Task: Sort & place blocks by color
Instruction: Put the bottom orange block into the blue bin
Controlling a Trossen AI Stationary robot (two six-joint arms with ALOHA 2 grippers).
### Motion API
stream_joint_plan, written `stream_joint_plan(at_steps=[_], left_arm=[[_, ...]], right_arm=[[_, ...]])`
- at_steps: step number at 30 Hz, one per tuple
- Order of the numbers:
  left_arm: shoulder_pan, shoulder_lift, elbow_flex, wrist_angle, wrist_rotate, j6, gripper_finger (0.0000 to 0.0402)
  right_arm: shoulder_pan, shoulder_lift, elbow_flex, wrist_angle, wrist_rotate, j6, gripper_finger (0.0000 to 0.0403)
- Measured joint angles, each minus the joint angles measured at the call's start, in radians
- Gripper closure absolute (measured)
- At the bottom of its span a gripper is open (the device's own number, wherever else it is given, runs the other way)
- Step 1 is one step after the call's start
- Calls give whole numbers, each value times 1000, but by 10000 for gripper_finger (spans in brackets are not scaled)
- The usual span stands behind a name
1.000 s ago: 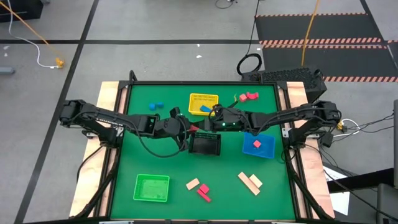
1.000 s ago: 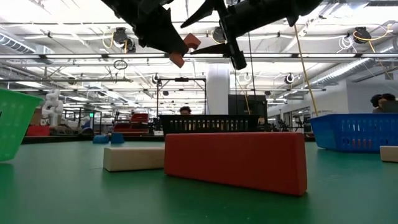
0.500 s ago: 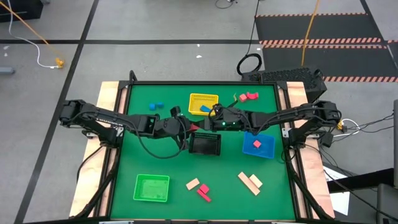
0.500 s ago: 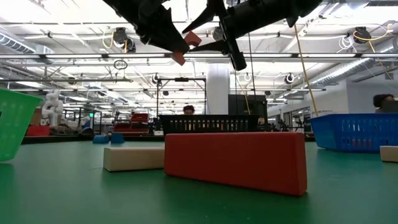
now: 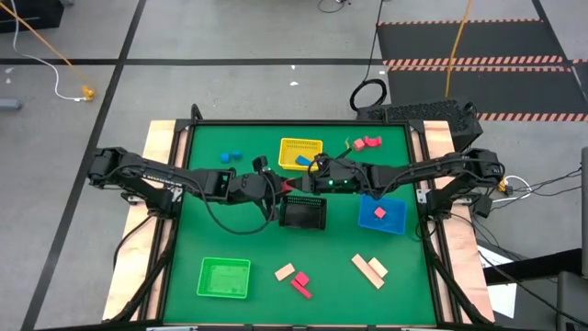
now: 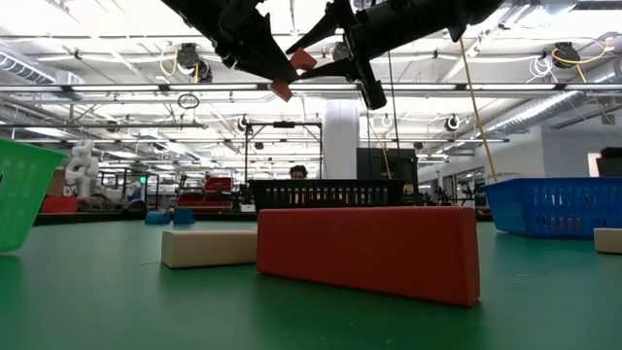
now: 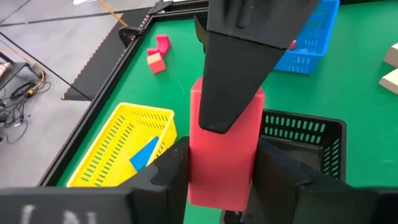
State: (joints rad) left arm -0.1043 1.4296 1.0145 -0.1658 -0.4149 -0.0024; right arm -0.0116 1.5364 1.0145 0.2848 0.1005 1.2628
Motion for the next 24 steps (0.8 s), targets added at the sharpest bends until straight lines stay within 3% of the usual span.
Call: stream_joint_plan(at_steps=[5, 10, 18, 24], left_arm=[[0, -2, 0, 15, 3, -33, 163], [0, -2, 0, 25, 3, -37, 117], [0, -2, 0, 10, 3, -107, 101], [0, -2, 0, -26, 3, -157, 117]], right_arm=[[-7, 3, -1, -53, -4, -32, 290], [-40, 2, -2, -153, -24, -54, 290], [-99, -74, -2, -303, -178, -119, 290], [-106, -252, -2, -640, -182, -161, 290]])
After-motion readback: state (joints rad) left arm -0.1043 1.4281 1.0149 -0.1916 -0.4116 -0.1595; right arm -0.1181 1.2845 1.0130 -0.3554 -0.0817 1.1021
